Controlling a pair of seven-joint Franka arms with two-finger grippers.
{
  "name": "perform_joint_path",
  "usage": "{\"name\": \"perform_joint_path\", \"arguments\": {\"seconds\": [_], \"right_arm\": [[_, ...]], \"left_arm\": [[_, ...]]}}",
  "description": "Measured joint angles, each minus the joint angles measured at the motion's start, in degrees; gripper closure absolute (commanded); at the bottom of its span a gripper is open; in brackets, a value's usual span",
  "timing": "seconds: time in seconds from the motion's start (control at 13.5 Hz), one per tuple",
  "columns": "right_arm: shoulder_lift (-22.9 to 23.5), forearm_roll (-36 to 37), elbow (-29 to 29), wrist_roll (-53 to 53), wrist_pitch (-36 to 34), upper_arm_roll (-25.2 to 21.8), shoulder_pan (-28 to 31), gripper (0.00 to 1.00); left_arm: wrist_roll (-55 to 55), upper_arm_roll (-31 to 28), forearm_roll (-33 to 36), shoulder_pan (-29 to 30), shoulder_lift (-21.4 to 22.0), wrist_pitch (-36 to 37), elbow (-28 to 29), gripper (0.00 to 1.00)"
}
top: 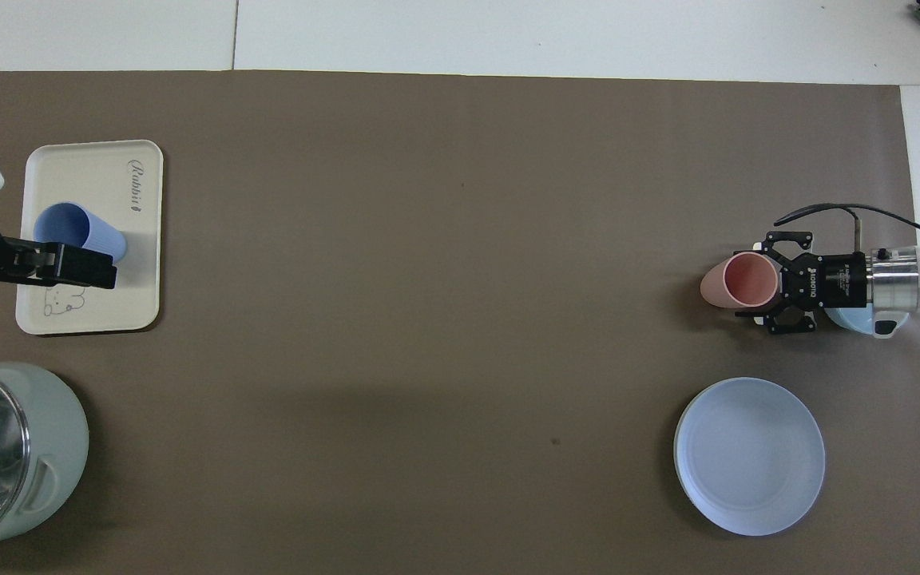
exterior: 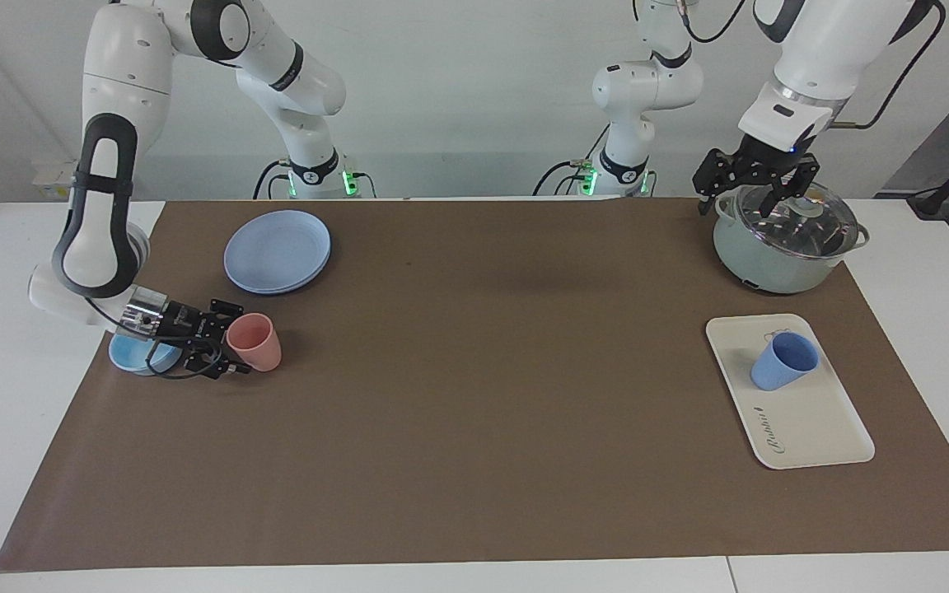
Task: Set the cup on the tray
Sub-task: 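Set the pink cup on the table and open the right gripper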
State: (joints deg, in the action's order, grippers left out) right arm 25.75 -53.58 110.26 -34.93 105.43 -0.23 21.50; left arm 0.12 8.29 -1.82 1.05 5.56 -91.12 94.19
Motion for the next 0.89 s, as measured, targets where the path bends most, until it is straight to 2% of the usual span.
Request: {"name": "perform_joint_path", "arguments": {"seconds": [0.44,0.67,0.89], "right_arm": [[-2.76,8.44,-0.55,0.65,3.42,-0.61,0.12,0.01],[-7.36,14.97,-0.78,0.65,3.44,-0.56,0.05,0.01],[-13.87,24.36,-0.77,0.65,1.46,-0.14,-0.65,0.01]], "left_arm": [[-0.01,-0.42,-0.05,0.21,-0.11,0.33,1.27,0.0],[-0.01,-0.29,-0.05,0.2,-0.11,0.58,1.27,0.0],[0.94,-0.37,-0.05,0.21,-0.11,0.76,1.34,0.0]]}}
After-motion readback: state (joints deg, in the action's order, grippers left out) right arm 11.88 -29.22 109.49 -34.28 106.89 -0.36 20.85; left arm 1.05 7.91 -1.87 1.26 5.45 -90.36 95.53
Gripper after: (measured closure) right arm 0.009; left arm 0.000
